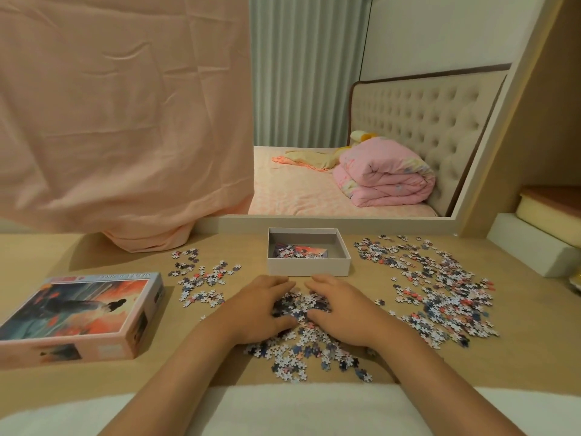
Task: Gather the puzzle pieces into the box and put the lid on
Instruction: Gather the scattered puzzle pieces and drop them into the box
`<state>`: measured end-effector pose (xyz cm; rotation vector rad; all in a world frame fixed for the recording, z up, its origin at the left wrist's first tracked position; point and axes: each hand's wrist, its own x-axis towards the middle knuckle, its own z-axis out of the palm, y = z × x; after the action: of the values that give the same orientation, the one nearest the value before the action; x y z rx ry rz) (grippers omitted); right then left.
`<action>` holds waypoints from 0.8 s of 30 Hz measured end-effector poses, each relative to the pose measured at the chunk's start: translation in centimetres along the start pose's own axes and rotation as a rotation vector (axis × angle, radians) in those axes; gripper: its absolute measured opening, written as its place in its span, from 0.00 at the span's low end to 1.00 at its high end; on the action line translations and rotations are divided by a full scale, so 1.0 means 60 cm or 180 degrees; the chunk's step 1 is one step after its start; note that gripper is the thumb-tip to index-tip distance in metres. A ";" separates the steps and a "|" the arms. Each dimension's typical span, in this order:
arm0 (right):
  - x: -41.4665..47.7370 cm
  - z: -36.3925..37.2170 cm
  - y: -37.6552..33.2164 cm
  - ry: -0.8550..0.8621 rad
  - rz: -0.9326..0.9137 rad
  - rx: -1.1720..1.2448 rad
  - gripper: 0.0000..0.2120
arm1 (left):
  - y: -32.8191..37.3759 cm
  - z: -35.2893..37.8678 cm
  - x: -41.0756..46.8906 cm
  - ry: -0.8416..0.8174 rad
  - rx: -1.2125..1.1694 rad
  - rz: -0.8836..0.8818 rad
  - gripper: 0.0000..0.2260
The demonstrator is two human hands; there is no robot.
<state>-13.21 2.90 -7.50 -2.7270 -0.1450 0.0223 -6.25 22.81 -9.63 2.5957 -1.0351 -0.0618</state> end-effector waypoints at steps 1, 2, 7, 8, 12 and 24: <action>0.001 -0.004 0.001 -0.0023 0.0088 -0.0258 0.33 | -0.003 0.000 0.001 0.0040 0.0177 0.0015 0.34; 0.003 -0.008 0.001 -0.0113 0.0196 -0.0516 0.35 | -0.005 0.000 0.002 0.0041 0.0325 0.0021 0.33; 0.022 -0.004 0.000 -0.0497 0.0321 -0.0664 0.35 | -0.003 0.004 0.010 0.0045 0.0397 0.0057 0.29; 0.028 -0.003 -0.002 -0.0501 0.0316 -0.0525 0.34 | -0.003 0.004 0.012 0.0089 0.0322 0.0080 0.28; 0.050 -0.006 -0.010 -0.0368 0.0323 -0.0352 0.26 | -0.007 0.005 0.017 0.0263 0.0069 0.0102 0.21; 0.080 -0.032 -0.004 -0.0073 0.0207 0.0419 0.04 | -0.016 -0.025 0.039 0.0452 -0.0698 0.0013 0.06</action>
<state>-8.42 2.83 -5.63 -2.5998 -0.0592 0.0787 -3.66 22.36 -8.36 2.3634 -0.9279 0.0099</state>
